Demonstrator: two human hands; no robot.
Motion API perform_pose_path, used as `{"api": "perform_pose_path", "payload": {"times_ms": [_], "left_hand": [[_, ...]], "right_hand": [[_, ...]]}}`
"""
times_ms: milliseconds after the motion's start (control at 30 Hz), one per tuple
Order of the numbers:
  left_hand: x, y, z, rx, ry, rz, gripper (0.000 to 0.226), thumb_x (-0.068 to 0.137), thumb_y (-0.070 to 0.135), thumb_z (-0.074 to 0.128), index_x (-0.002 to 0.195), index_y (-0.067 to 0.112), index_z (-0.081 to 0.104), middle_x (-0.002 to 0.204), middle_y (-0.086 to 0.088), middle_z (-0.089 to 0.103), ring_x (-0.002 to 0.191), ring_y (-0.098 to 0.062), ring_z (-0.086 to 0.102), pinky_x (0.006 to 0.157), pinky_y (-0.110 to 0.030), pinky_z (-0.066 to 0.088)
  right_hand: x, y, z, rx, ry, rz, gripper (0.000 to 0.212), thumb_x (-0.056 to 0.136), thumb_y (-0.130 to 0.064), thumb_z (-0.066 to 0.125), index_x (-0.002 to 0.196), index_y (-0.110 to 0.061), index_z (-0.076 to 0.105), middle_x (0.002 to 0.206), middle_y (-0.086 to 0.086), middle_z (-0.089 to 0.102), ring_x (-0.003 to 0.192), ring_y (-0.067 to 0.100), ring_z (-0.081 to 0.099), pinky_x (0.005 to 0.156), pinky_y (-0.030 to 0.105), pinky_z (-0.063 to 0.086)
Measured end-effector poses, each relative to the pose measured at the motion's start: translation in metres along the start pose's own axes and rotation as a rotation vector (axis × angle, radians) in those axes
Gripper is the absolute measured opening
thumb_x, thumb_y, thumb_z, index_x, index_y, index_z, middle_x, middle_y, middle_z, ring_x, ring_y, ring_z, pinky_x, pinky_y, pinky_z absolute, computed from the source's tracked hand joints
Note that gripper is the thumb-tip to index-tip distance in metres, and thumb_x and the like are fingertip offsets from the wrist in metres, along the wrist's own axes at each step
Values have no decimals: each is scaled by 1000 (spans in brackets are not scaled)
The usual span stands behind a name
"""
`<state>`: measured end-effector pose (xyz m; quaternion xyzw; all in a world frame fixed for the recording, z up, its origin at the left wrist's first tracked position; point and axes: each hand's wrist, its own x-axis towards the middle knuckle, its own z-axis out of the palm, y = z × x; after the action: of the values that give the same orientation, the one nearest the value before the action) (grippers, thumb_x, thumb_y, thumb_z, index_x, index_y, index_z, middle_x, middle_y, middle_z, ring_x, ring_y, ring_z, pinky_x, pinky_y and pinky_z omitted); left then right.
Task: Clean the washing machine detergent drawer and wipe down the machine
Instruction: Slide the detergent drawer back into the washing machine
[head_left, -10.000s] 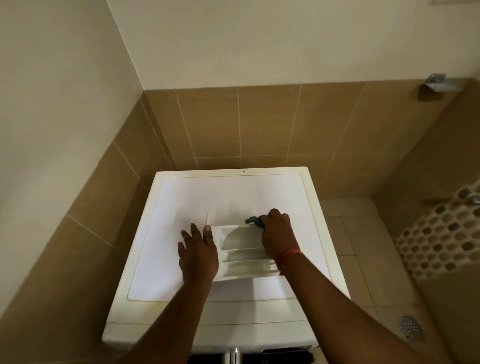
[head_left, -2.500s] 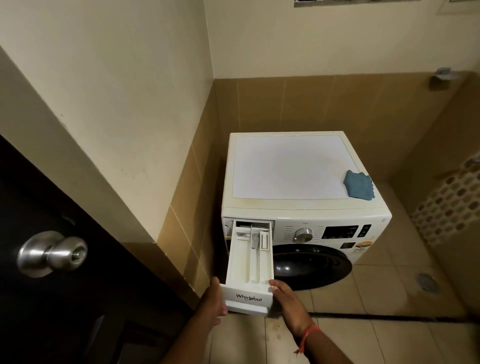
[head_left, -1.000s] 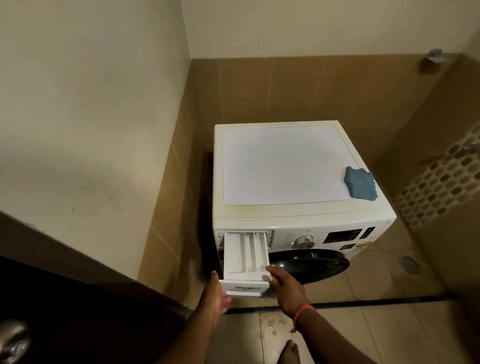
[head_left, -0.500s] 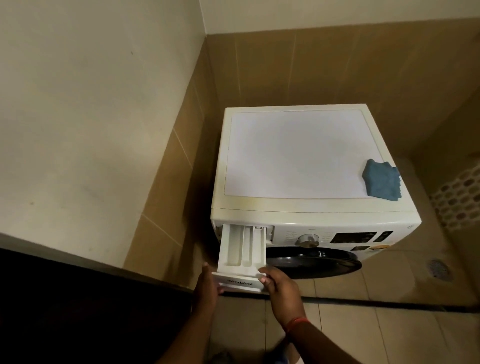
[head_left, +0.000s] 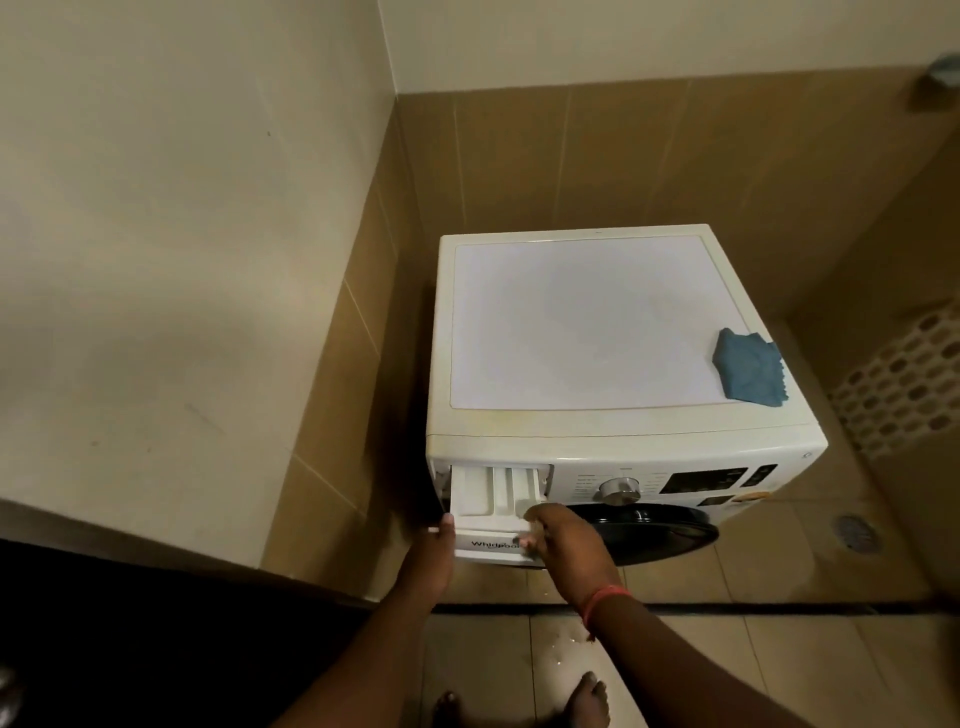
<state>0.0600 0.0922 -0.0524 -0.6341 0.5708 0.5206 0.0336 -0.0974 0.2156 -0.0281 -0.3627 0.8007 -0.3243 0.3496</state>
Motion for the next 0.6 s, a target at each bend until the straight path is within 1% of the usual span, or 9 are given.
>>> {"api": "perform_pose_path", "payload": {"times_ms": [67, 100, 167, 200, 267, 333, 400, 533, 600], "left_hand": [[-16, 5, -12, 248, 4, 92, 79, 92, 69, 37, 148, 13, 35, 145, -14, 49, 130, -32, 49, 107, -39, 39], [-18, 3, -16, 381, 64, 166, 80, 92, 66, 44, 152, 16, 25, 150, -11, 43, 134, -31, 45, 107, -39, 38], [-17, 1, -25, 585, 199, 314, 89, 87, 63, 57, 154, 20, 18, 154, -10, 35, 136, -30, 42, 106, -41, 40], [-14, 0, -29, 661, 258, 370, 91, 85, 61, 61, 154, 21, 17, 155, -9, 32, 137, -29, 39, 108, -42, 39], [-9, 5, -36, 806, 343, 468, 96, 79, 58, 68, 153, 19, 22, 152, -10, 32, 135, -30, 37, 109, -45, 36], [-1, 13, -42, 887, 400, 566, 100, 69, 55, 78, 150, 18, 32, 146, -12, 39, 129, -33, 42, 107, -49, 36], [7, 23, -44, 934, 441, 627, 101, 66, 52, 82, 149, 18, 34, 146, -15, 39, 130, -35, 41, 108, -53, 34], [18, 52, -47, 1001, 417, 631, 100, 79, 47, 74, 155, 22, 16, 155, -15, 23, 141, -35, 25, 114, -57, 24], [24, 64, -48, 1023, 414, 614, 98, 82, 47, 71, 155, 24, 10, 157, -13, 17, 143, -33, 19, 117, -58, 17]], "right_hand": [[2, 5, 3, -339, -27, -119, 22, 86, -19, 69, 108, -20, 65, 103, -3, 64, 96, 13, 62, 81, 27, 51], [2, 10, 4, -491, -7, -181, 20, 84, -21, 69, 104, -21, 65, 101, -3, 63, 95, 17, 60, 78, 31, 50], [3, 16, 5, -581, 47, -198, 18, 78, -20, 72, 95, -22, 66, 94, -2, 63, 88, 22, 60, 70, 34, 50], [3, 15, 3, -578, 76, -181, 22, 74, -20, 76, 93, -22, 66, 93, -2, 63, 85, 22, 60, 67, 34, 51], [7, 15, 1, -600, 129, -151, 35, 66, -25, 83, 97, -23, 65, 95, -2, 62, 83, 22, 59, 67, 35, 52], [12, 8, -3, -685, 156, -137, 51, 65, -30, 84, 110, -22, 62, 100, -1, 58, 87, 23, 56, 70, 37, 51], [20, -2, -8, -753, 180, -125, 68, 63, -32, 86, 121, -22, 53, 107, 1, 55, 93, 24, 53, 75, 39, 50], [43, -18, -16, -898, 252, -178, 85, 53, -17, 88, 125, -20, 44, 121, 6, 50, 103, 30, 50, 85, 45, 47], [57, -21, -19, -969, 258, -187, 90, 50, -18, 89, 128, -16, 42, 125, 9, 49, 107, 33, 50, 89, 49, 44]]}}
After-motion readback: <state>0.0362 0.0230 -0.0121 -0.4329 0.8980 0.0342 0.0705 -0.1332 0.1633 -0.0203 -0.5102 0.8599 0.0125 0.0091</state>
